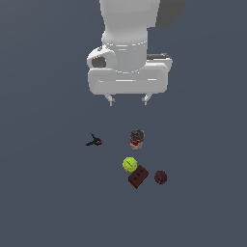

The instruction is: Pick up a designated object from a clutter of objects.

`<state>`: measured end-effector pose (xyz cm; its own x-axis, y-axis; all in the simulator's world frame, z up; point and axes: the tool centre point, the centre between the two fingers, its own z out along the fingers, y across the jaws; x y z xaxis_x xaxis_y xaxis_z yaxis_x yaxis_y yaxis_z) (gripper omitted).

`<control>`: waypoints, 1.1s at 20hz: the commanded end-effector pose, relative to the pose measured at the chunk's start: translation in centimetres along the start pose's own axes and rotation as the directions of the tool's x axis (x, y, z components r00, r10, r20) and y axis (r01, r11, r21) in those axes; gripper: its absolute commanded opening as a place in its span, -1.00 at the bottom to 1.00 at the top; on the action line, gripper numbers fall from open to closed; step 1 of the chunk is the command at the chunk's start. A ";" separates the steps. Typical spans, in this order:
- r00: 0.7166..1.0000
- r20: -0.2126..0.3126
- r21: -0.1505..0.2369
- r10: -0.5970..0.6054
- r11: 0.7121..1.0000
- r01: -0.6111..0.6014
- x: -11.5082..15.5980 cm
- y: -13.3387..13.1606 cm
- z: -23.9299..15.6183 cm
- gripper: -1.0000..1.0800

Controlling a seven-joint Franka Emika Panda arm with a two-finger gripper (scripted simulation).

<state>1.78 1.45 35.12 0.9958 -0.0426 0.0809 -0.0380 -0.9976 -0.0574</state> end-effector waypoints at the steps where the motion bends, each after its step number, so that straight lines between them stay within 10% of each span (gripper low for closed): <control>1: 1.000 0.000 0.000 0.000 1.000 0.000 0.0 0.0 0.0 0.92; 22: 0.990 0.033 -0.022 0.140 0.990 -0.139 6.3 -5.1 9.7 0.92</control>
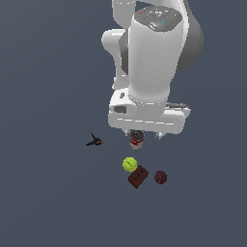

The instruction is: Pick up a designated object from a clutter of objects.

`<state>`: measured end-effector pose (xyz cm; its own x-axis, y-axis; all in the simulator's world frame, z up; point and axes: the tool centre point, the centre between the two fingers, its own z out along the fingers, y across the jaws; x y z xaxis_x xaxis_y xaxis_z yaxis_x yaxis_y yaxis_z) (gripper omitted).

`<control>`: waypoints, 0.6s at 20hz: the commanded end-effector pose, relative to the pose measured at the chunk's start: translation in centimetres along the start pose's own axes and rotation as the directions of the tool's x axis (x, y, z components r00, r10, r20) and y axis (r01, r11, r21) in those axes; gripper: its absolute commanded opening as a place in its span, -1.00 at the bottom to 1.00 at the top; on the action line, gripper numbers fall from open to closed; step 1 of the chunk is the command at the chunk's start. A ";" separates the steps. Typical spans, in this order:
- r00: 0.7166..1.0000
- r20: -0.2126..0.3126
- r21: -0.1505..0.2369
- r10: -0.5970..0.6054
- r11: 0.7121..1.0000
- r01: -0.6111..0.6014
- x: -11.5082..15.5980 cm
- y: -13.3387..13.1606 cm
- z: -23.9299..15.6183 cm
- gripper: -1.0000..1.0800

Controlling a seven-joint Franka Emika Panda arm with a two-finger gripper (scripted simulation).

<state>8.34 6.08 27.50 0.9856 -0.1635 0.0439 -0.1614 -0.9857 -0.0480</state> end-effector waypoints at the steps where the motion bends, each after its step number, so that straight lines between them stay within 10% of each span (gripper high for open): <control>1: 1.000 0.006 -0.005 0.027 1.000 -0.027 0.9 -1.3 2.2 0.92; 12: 0.989 0.026 -0.033 0.144 0.989 -0.143 3.3 -6.8 12.5 0.92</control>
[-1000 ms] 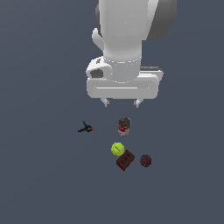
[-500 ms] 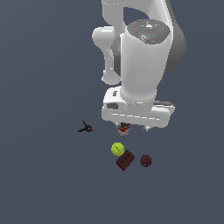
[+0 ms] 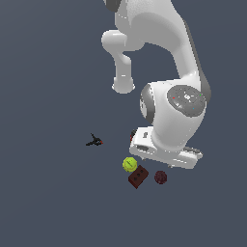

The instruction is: Pick up a designated object from a clutter of objects.

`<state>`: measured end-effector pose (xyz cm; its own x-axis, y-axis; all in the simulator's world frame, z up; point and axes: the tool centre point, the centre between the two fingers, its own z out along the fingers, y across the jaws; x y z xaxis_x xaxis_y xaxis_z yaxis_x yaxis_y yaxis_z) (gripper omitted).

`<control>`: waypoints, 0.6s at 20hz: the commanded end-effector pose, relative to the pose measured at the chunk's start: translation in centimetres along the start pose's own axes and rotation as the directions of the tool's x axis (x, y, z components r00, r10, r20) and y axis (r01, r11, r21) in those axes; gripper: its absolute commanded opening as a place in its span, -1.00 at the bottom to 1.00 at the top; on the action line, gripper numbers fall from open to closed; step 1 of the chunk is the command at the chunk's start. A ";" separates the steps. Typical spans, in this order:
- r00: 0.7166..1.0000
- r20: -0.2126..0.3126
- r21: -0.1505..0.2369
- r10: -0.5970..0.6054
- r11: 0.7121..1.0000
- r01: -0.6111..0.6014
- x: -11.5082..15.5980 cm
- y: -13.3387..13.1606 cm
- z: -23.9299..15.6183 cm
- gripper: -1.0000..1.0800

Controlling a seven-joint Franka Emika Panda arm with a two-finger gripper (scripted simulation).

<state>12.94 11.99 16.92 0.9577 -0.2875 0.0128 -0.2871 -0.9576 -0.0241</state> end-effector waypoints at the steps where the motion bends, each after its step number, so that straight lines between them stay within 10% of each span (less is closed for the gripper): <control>1: 1.000 0.003 -0.006 0.025 1.000 -0.025 0.2 -1.2 2.3 0.92; 12: 0.996 0.010 -0.023 0.088 0.996 -0.087 0.0 -4.3 8.5 0.92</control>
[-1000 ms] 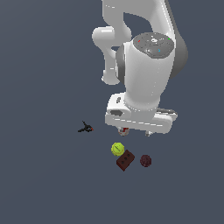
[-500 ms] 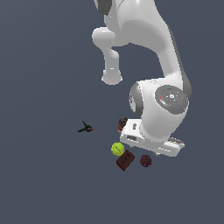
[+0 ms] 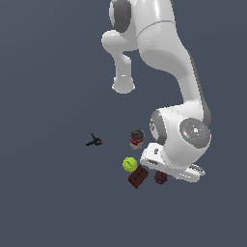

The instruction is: Pick up a designated object from a clutter of objects.

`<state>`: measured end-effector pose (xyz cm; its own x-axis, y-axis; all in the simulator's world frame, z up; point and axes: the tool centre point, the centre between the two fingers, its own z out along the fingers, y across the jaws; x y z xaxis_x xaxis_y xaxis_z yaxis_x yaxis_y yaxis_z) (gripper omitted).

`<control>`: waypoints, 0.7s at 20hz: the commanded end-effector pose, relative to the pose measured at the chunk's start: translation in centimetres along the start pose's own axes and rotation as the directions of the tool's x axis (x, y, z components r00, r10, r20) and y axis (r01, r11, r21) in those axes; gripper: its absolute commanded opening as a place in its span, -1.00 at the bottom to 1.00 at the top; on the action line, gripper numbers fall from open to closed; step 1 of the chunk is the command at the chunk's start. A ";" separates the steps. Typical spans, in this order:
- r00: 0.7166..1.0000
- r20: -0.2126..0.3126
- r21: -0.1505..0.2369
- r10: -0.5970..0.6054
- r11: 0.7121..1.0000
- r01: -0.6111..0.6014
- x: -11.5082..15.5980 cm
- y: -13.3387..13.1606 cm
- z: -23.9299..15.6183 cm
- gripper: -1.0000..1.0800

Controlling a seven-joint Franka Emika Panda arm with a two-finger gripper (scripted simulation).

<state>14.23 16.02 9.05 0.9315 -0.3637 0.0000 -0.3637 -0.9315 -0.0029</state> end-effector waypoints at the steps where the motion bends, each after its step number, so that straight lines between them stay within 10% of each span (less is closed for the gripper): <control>1: 1.000 -0.001 -0.002 0.009 1.000 -0.009 0.0 -0.4 0.8 0.92; 14: 1.000 0.001 -0.003 0.012 1.000 -0.012 -0.2 -0.5 3.7 0.92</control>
<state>14.33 16.58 6.21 0.9272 -0.3746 0.0006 -0.3746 -0.9272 -0.0008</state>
